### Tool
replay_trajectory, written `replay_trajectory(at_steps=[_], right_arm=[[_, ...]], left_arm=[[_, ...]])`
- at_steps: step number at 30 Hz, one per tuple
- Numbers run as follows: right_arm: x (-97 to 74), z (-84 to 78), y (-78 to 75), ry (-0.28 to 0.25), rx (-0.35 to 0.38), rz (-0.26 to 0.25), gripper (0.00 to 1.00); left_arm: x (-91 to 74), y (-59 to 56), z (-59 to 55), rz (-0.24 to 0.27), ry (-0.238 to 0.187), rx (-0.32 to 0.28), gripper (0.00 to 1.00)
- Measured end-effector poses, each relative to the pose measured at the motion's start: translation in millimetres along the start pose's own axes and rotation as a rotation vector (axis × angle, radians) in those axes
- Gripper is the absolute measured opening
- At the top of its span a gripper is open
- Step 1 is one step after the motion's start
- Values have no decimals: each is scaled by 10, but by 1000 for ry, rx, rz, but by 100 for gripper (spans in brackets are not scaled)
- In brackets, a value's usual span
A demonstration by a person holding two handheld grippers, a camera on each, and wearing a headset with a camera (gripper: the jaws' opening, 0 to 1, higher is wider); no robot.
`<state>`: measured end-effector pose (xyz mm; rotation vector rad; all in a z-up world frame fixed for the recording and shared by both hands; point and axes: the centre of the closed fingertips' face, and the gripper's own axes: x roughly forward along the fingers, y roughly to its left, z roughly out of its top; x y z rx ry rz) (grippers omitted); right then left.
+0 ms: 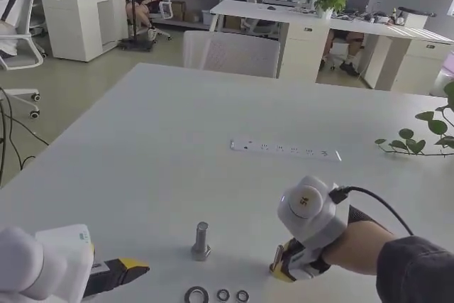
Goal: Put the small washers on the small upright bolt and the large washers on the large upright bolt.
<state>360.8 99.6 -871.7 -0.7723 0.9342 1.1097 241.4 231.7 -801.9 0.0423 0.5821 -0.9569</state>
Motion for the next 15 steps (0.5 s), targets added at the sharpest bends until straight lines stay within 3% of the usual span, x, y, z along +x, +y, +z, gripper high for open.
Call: replay_trajectory(at_steps=[15], right_arm=[[-23,-23,-12,-4,7,-8,19]], left_arm=[[3,19,-3,-3,0,2,89]])
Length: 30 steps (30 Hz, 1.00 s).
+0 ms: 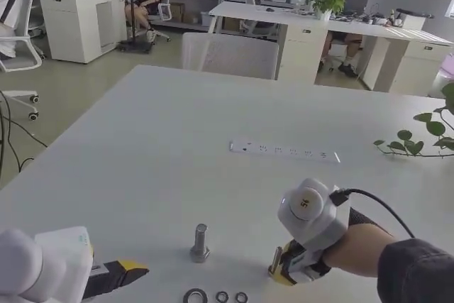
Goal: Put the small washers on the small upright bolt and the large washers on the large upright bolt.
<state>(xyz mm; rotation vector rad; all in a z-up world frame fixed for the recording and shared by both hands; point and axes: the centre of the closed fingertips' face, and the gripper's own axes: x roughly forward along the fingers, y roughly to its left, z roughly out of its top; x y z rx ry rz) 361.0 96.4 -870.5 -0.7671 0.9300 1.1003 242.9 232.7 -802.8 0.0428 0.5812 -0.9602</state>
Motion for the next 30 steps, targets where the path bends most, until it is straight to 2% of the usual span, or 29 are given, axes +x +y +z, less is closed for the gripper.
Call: replay_trajectory(at_steps=[14,17,30], right_arm=[[-29,-3,0,-7,10,-6,29],[-39,17,0,-24,26,-6,37],[-102,36,-37,-45,25,-26,43]], left_arm=[[-4,-13,1,-1,0,4,89],[-6,-16,1,-2,0,4,89],[-3,-10,13,-2,-1,7,89]])
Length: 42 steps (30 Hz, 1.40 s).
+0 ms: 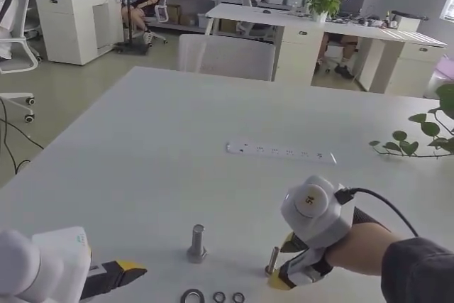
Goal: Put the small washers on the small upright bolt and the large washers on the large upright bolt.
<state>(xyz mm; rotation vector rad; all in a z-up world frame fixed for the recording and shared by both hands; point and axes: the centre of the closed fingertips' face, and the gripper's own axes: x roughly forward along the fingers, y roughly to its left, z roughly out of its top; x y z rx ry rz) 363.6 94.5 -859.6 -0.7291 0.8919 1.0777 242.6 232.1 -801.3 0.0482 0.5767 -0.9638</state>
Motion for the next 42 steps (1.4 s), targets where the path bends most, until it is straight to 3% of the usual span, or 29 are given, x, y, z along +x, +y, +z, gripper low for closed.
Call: replay_trajectory(at_steps=[23,42], right_arm=[[-180,-47,11,-17,-4,-27,44],[-307,-146,192,-21,-1,-32,44]], left_arm=[[18,-7,27,-2,-5,8,90],[18,-36,59,-10,-7,18,90]])
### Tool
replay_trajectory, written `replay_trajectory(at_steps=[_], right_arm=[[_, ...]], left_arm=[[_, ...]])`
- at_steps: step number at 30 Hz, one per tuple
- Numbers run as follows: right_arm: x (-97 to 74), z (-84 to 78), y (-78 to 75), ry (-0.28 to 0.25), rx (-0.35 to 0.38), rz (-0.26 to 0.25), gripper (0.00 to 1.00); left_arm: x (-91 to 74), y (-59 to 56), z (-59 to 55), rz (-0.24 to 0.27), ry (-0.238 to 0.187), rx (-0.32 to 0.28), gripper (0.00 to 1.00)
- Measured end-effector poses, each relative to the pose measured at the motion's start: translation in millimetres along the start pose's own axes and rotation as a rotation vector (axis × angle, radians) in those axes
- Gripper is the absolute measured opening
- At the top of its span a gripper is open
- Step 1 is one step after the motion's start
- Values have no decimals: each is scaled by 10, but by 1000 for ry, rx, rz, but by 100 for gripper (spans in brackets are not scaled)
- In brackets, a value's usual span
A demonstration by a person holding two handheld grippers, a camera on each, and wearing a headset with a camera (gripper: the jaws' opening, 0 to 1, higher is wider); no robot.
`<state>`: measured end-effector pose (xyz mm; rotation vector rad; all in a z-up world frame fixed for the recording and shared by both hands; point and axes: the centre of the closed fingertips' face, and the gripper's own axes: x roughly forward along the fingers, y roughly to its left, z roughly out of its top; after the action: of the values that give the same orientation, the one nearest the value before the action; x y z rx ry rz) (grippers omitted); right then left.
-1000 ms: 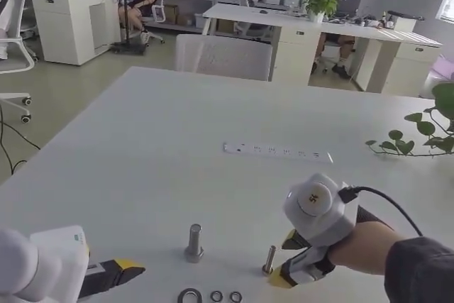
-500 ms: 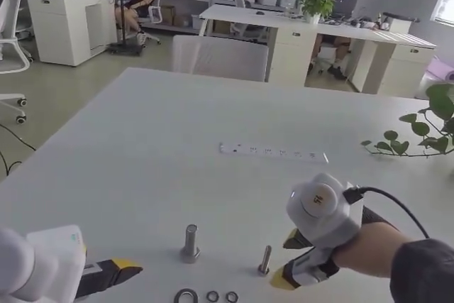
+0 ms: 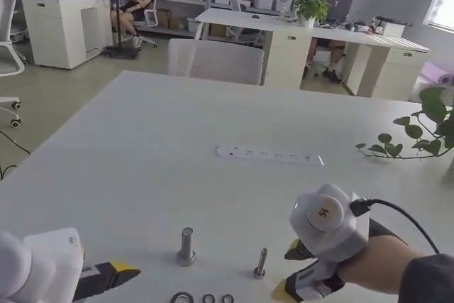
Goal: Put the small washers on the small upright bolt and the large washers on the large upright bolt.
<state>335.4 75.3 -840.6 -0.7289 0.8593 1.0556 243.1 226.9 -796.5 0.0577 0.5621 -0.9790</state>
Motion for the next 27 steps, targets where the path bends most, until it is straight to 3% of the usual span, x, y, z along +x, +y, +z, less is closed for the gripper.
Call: replay_trajectory(at_steps=[10,19,27], right_arm=[[-47,-45,205,-4,-11,10,44],[-44,9,423,-14,-37,38,44],[-32,91,518,-18,-64,55,44]], left_arm=[[0,-8,13,1,-3,7,90],[-10,-11,25,5,-8,9,90],[-16,-9,36,9,-12,11,89]])
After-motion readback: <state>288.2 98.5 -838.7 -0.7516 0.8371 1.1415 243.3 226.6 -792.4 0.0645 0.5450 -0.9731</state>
